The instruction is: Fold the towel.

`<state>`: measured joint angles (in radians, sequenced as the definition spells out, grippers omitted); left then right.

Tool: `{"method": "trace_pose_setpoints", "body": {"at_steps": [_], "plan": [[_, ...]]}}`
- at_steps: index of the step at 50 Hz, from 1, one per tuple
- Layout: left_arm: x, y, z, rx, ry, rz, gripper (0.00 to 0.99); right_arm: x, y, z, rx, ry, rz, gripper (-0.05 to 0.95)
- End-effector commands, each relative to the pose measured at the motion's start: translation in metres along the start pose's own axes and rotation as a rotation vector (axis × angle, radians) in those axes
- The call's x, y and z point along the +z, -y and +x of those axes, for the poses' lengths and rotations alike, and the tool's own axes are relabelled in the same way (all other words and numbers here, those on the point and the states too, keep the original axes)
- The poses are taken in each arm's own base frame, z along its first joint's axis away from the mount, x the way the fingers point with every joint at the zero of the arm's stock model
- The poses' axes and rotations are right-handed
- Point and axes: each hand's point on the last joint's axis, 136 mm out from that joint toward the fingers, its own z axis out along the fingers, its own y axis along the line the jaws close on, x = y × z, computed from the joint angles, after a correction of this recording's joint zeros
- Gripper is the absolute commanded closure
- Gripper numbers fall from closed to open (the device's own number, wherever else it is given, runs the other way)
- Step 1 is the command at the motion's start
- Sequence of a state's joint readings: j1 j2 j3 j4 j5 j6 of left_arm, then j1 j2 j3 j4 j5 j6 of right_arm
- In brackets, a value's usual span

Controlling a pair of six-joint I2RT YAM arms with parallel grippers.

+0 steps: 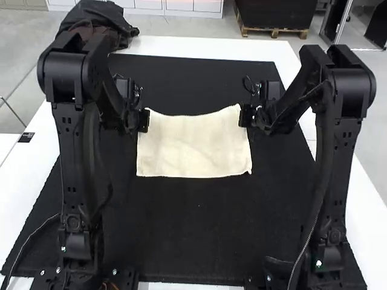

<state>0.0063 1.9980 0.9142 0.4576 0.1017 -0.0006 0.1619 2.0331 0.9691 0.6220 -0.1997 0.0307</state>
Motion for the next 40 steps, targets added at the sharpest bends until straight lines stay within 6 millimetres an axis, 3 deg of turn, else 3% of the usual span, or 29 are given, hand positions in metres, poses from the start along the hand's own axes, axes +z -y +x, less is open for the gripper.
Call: {"method": "trace_pose_setpoints", "body": {"at_steps": [1,17,40], "plan": [[-0.011,-0.010,-0.030,-0.001,0.057,-0.024,0.970,-0.013,0.006,-0.014,0.017,0.029,0.004,0.92],[-0.037,-0.002,-0.024,-0.006,0.031,0.006,0.970,-0.036,0.016,-0.010,0.014,0.004,0.007,0.92],[-0.085,0.009,-0.012,0.004,0.054,0.027,0.970,-0.064,0.000,-0.013,0.006,-0.002,-0.048,0.92]]}}
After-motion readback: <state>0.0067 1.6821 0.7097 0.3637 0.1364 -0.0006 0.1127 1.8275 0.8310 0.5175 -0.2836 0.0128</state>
